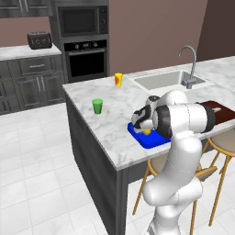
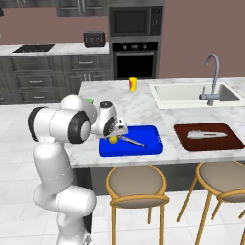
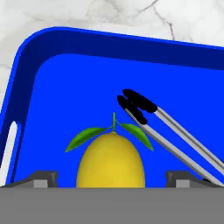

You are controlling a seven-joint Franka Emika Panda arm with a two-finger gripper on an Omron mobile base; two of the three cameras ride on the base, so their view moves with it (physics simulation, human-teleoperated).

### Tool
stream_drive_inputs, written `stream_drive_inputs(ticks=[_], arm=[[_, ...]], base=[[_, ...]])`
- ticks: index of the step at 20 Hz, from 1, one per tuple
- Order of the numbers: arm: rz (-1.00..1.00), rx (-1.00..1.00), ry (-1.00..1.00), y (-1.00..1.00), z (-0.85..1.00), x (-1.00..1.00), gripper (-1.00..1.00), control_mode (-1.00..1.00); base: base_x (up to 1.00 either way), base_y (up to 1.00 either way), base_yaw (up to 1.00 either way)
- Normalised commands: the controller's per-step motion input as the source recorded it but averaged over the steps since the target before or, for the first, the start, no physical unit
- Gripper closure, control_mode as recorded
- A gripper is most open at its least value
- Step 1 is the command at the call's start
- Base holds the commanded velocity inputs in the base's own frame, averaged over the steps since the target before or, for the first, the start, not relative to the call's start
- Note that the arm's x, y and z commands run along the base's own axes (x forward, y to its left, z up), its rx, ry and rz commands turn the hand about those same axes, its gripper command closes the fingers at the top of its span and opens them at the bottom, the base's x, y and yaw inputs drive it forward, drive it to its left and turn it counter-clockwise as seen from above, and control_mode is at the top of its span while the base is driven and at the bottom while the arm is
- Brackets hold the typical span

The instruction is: Gather the lemon wedge and lemon from the fridge and place them on a tray on the dining counter. Then gather the steaks from the fridge and place them on the other tray.

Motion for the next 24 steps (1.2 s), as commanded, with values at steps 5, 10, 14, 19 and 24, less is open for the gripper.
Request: stream_drive_inputs(ticks=[5, 10, 14, 19, 24], arm=[[0.0, -0.01, -0.03, 0.01, 0.65, -0.33, -1.0, -1.0], [0.0, 0.0, -0.01, 0.01, 0.64, -0.47, -1.0, -1.0], [0.0, 0.0, 0.0, 0.11, 0.57, -0.6, -1.0, -1.0], [0.0, 0.0, 0.0, 0.27, 0.47, -0.64, -1.0, -1.0], [-0.03, 0.0, 0.0, 0.38, 0.39, -0.66, -1.0, -1.0]], base=[[0.0, 0.0, 0.0], [0.0, 0.0, 0.0], [0.0, 0.0, 0.0], [0.0, 0.0, 0.0], [0.0, 0.0, 0.0]])
